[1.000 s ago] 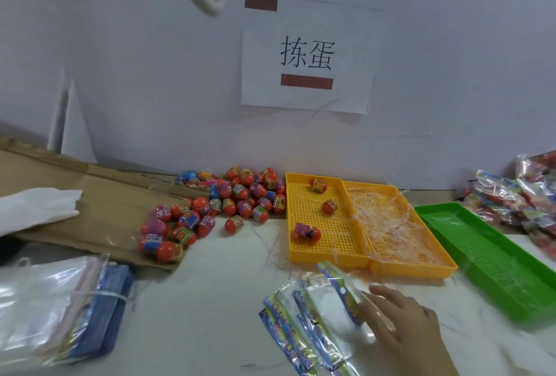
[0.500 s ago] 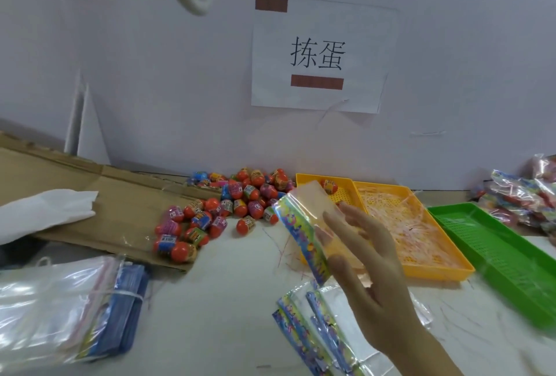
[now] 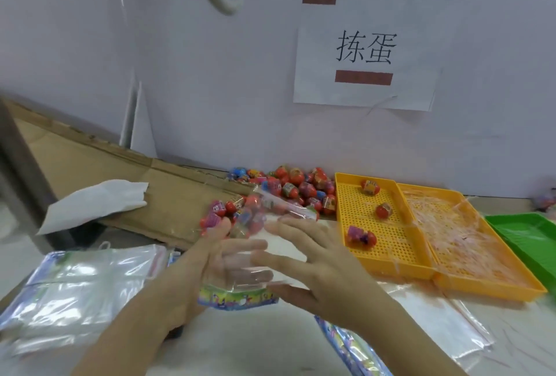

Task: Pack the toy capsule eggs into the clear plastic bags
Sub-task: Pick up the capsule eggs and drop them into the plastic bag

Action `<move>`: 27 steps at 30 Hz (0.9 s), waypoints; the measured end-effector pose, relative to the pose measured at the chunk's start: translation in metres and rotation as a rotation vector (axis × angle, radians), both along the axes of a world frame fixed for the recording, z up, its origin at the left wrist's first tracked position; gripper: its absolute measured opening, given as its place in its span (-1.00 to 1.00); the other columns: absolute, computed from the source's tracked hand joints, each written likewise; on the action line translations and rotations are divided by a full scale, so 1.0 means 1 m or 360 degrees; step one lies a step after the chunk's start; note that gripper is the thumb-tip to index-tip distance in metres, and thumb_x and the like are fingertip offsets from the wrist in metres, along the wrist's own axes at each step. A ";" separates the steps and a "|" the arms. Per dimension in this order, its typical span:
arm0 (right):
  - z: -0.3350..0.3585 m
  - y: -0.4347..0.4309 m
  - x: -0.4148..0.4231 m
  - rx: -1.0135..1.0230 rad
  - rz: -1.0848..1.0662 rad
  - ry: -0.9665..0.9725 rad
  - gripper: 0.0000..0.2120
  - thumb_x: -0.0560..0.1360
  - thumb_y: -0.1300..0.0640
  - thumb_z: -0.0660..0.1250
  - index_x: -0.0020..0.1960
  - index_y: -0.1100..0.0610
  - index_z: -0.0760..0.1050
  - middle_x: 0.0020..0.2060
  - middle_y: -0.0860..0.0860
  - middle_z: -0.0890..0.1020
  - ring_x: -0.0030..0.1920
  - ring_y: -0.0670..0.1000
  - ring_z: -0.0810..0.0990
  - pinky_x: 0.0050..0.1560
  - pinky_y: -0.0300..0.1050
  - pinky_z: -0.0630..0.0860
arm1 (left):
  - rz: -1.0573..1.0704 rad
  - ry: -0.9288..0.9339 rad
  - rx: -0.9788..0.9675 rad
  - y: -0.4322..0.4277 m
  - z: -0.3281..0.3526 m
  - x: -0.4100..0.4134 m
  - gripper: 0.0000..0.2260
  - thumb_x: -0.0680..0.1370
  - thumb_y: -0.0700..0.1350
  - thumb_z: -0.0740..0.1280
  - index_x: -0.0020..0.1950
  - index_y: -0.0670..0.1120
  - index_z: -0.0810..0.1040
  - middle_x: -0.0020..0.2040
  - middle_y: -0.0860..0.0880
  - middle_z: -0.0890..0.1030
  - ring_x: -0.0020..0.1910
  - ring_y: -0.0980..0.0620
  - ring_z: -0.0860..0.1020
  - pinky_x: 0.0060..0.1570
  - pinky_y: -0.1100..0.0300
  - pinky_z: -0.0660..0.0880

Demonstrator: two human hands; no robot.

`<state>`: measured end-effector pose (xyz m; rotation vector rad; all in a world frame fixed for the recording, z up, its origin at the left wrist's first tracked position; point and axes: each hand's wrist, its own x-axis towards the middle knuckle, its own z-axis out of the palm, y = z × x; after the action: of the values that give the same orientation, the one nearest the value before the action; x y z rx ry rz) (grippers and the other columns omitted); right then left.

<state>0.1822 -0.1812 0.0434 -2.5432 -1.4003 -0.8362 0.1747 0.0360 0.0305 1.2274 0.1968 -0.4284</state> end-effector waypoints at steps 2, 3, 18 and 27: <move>-0.013 0.005 0.011 -0.0037 -0.0008 0.0204 -0.56 0.53 -0.23 0.17 0.36 -0.14 0.44 0.43 -0.01 0.38 0.42 0.01 0.27 0.38 -0.04 0.28 | 0.0125 -0.0020 0.0043 -0.002 -0.001 0.011 -0.62 0.41 0.01 0.43 0.09 -0.23 0.69 0.01 -0.24 0.70 -0.05 -0.19 0.70 -0.23 0.12 0.65; -0.017 0.008 0.018 0.0089 -0.0005 0.0448 -0.51 0.50 -0.29 0.18 0.41 -0.24 0.34 0.48 -0.09 0.28 0.46 -0.06 0.20 0.42 -0.11 0.18 | 0.0278 -0.0083 0.0111 -0.004 -0.002 0.013 -0.72 0.46 -0.09 0.40 0.05 -0.25 0.68 -0.03 -0.23 0.71 -0.11 -0.15 0.71 -0.28 0.15 0.64; -0.015 0.027 0.083 0.1476 -0.0666 0.1457 -0.83 0.61 0.21 0.13 -0.02 0.04 0.47 -0.09 -0.03 0.56 -0.17 -0.06 0.55 -0.21 -0.23 0.50 | 0.0556 -0.0276 0.0035 -0.001 -0.008 0.000 -0.78 0.35 -0.44 0.45 -0.11 -0.29 0.47 -0.14 -0.17 0.72 -0.20 -0.17 0.71 -0.34 0.18 0.62; 0.016 0.023 0.039 0.0817 -0.0479 0.1942 -0.59 0.28 -0.38 0.33 -0.13 -0.09 0.64 -0.24 -0.11 0.65 -0.23 -0.13 0.60 -0.22 -0.20 0.53 | 0.0214 -0.0418 0.0036 -0.008 -0.003 -0.010 -0.82 0.38 -0.33 0.45 -0.06 -0.25 0.53 -0.10 -0.15 0.72 -0.15 -0.19 0.71 -0.26 0.14 0.63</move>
<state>0.2214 -0.1582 0.0594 -2.1085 -0.3519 0.3452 0.1645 0.0278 0.0271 1.2710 0.0584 -0.1462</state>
